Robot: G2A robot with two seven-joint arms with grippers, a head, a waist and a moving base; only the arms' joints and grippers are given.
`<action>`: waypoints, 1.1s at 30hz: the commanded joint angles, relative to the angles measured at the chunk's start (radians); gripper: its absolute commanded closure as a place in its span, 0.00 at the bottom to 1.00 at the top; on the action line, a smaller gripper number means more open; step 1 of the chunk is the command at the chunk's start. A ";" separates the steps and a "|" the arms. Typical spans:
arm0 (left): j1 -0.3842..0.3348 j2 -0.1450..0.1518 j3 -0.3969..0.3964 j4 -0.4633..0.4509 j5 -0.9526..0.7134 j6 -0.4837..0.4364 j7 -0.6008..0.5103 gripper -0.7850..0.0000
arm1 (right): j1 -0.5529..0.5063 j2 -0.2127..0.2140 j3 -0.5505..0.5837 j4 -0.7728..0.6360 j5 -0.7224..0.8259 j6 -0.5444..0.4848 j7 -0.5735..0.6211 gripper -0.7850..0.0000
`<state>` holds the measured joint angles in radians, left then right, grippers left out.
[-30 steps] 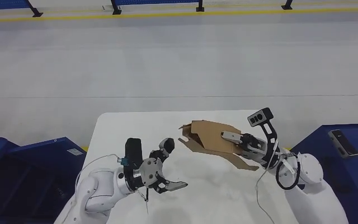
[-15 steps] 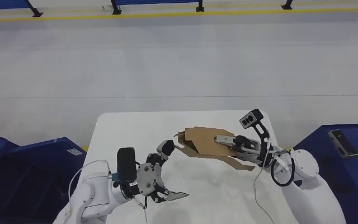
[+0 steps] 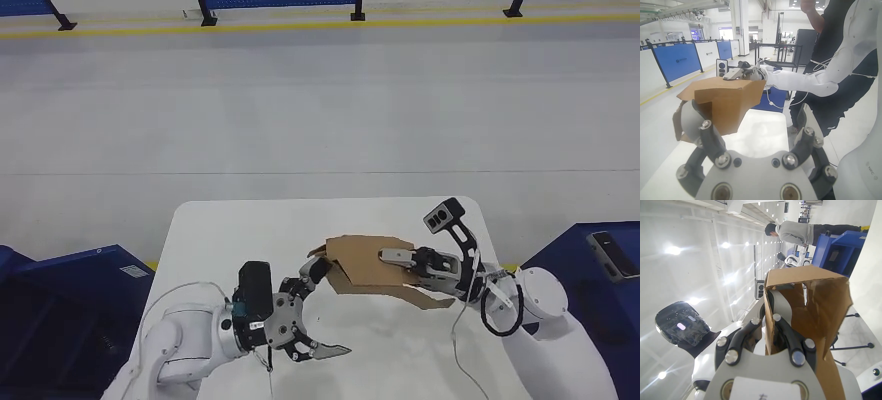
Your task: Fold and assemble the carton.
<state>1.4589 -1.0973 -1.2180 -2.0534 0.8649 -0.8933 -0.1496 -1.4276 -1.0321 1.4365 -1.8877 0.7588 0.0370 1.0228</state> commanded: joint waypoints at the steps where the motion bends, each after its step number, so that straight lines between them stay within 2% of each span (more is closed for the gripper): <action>1: -0.002 0.002 0.002 0.003 -0.013 0.000 -0.016 0.00 | 0.001 0.000 0.000 -0.001 -0.002 -0.002 -0.003 1.00; 6: -0.007 0.005 0.002 0.011 -0.044 0.001 -0.042 0.00 | 0.004 -0.001 -0.002 -0.003 -0.005 -0.009 -0.011 1.00; 19: -0.017 0.015 0.001 0.024 -0.112 -0.002 -0.083 0.00 | 0.011 -0.005 -0.009 -0.006 -0.067 -0.111 -0.051 1.00; 23: -0.014 0.018 -0.036 0.032 -0.127 0.008 -0.053 0.00 | 0.005 -0.003 0.000 0.003 -0.125 -0.125 -0.078 1.00; 27: -0.001 0.024 -0.091 0.040 -0.169 0.024 -0.035 0.00 | 0.000 0.001 0.008 0.001 -0.163 -0.119 -0.057 1.00; 33: 0.018 0.037 -0.134 -0.003 -0.315 0.053 -0.115 0.00 | -0.014 0.004 0.008 -0.008 -0.204 -0.136 -0.035 1.00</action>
<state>1.4748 -1.0622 -1.3498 -2.0464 0.5743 -0.8438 -0.2427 -1.4407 -1.0288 1.4459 -1.8940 0.5599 -0.0972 0.9844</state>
